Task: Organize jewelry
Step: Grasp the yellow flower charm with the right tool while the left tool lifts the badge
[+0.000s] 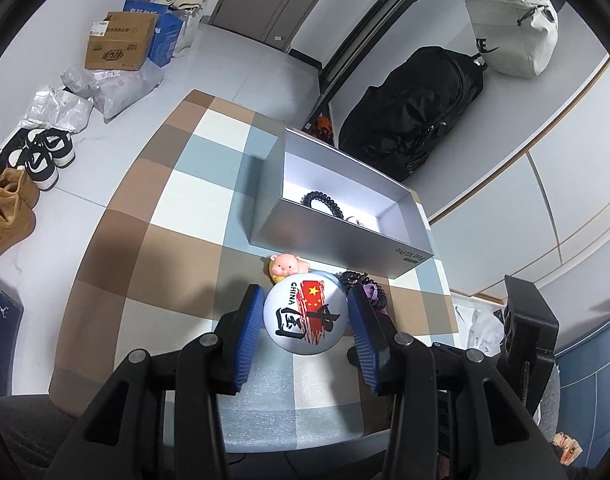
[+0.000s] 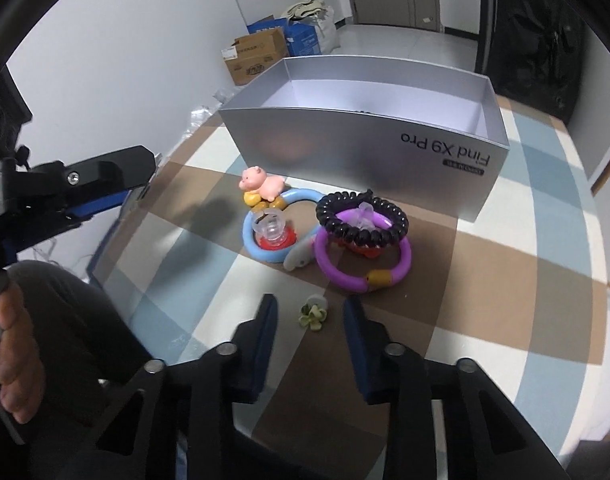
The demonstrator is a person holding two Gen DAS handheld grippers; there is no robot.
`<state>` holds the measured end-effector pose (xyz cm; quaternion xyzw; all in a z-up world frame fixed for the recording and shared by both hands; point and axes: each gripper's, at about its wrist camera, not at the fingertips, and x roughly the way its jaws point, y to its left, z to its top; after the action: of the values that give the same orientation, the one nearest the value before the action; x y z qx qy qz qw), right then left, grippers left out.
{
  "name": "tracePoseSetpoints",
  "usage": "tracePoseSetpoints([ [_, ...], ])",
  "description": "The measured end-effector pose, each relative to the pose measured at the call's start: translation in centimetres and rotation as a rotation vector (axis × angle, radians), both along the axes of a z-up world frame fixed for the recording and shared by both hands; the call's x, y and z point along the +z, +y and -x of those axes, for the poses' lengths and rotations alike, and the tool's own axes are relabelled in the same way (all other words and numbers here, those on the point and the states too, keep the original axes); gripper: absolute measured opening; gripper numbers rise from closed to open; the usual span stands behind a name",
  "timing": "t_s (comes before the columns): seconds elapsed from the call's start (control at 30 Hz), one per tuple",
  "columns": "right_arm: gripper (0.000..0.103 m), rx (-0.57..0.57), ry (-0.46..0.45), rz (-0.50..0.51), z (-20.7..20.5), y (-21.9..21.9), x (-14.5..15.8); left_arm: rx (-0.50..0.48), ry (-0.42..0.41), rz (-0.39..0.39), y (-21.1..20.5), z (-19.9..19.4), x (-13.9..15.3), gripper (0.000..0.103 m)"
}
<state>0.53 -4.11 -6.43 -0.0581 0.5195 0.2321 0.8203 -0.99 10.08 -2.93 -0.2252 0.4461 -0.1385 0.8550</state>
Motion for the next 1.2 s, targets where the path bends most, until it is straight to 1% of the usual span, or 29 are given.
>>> tracePoseSetpoints([
  [0.07, 0.013, 0.000, -0.006, 0.017, 0.0, 0.2, -0.1, -0.002, -0.001, -0.004, -0.1, 0.0, 0.0, 0.037],
  [0.27, 0.012, -0.010, 0.006, 0.007, -0.4, -0.1, 0.0, -0.014, 0.007, -0.019, -0.5, 0.0, -0.1, 0.037],
  [0.4, 0.012, -0.020, 0.004, -0.035, -0.7, -0.4, 0.7, -0.015, 0.018, -0.033, -0.7, -0.1, -0.2, 0.037],
  [0.5, 0.012, -0.031, -0.006, -0.067, -1.0, -0.7, 1.7, -0.015, 0.024, -0.052, -1.1, -0.4, 0.0, 0.037],
  [0.6, 0.012, -0.047, -0.013, -0.120, -1.7, -1.4, 3.1, -0.027, 0.011, -0.067, -1.7, -0.9, 0.9, 0.037],
  [0.7, 0.012, -0.063, -0.027, -0.146, -2.4, -2.0, 4.7, -0.027, -0.011, -0.057, -2.1, -1.4, 1.9, 0.037],
  [0.77, 0.012, -0.070, -0.039, -0.173, -3.1, -2.6, 5.9, -0.044, -0.014, -0.058, -2.7, -2.3, 2.7, 0.037],
  [0.9, 0.012, -0.083, -0.060, -0.207, -4.8, -3.4, 7.8, -0.077, -0.030, -0.102, -4.2, -4.4, 3.8, 0.037],
  [1.0, 0.012, -0.088, -0.087, -0.196, -6.7, -3.5, 9.0, -0.091, -0.039, -0.128, -5.0, -6.0, 4.2, 0.037],
  [1.1, 0.012, -0.089, -0.097, -0.228, -8.4, -3.9, 9.8, -0.116, -0.045, -0.120, -5.6, -8.0, 4.3, 0.037],
  [1.2, 0.012, -0.083, -0.117, -0.237, -10.1, -3.8, 10.1, -0.124, -0.035, -0.109, -5.9, -9.4, 3.9, 0.037],
])
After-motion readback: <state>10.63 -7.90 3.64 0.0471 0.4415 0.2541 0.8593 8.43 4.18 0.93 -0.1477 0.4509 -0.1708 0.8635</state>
